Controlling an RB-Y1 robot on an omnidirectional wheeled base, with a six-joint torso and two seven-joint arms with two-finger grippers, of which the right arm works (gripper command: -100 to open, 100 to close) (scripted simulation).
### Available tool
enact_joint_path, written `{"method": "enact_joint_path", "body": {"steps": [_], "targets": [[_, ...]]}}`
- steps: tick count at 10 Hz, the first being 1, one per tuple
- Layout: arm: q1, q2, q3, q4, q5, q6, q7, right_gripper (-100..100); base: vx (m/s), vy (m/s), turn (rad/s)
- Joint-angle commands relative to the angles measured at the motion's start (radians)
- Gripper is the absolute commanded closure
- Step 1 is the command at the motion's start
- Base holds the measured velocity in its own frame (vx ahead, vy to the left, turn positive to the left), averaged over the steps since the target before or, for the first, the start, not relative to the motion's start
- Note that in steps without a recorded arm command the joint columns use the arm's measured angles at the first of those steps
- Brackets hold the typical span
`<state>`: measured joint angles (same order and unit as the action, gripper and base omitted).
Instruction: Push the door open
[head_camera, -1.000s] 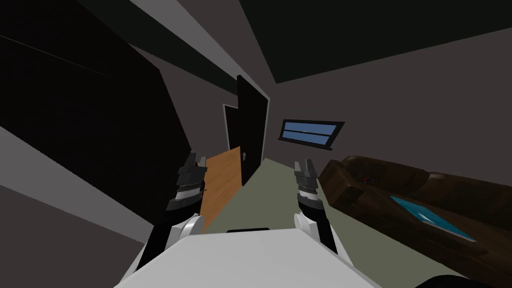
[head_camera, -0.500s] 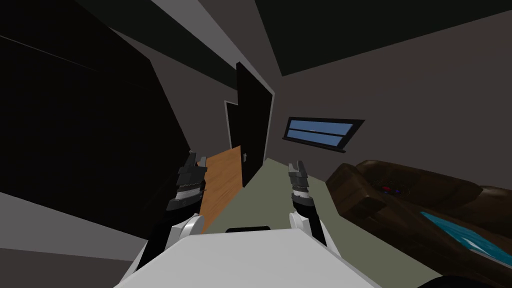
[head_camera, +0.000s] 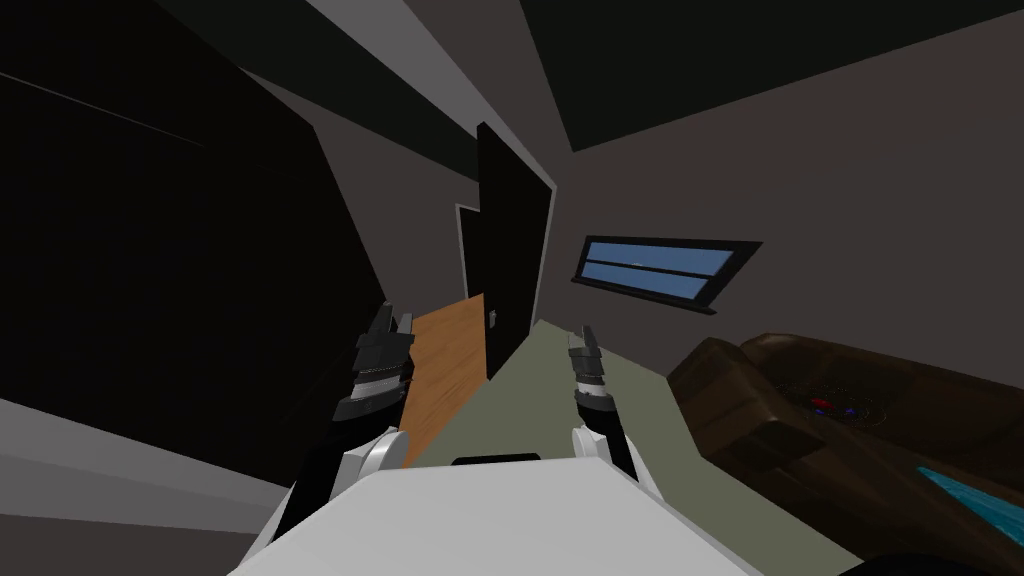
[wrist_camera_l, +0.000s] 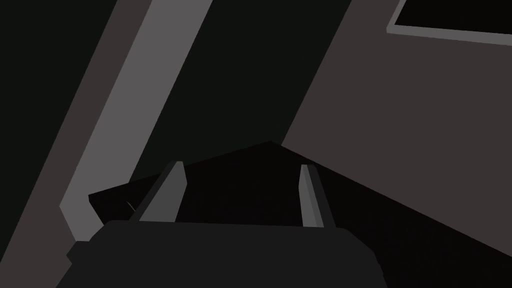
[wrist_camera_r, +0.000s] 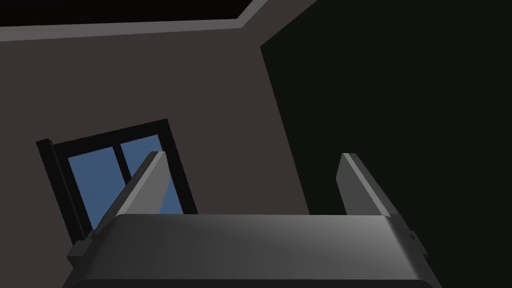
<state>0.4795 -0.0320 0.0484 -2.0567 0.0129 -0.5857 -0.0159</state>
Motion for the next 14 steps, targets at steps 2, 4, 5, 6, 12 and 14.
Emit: {"method": "enact_joint_path", "body": {"steps": [2,4,5,6,12,14], "targets": [[-0.021,-0.009,0.021,0.064,-0.001,-0.009,0.004,-100,0.089,-0.038,0.087],[-0.035,-0.014,0.039,0.112,-0.001,-0.016,0.008,-100,0.094,-0.039,0.115],[-0.042,-0.016,0.048,0.137,-0.002,-0.019,0.010,-100,0.090,-0.048,0.108],[-0.049,-0.019,0.057,0.162,-0.002,-0.022,0.012,-100,0.082,-0.072,0.108],[-0.095,-0.029,0.116,0.318,-0.003,-0.044,0.024,-100,0.093,-0.053,0.115],[-0.111,-0.031,0.136,0.372,-0.004,-0.052,0.028,-100,0.078,-0.073,0.127]]}}
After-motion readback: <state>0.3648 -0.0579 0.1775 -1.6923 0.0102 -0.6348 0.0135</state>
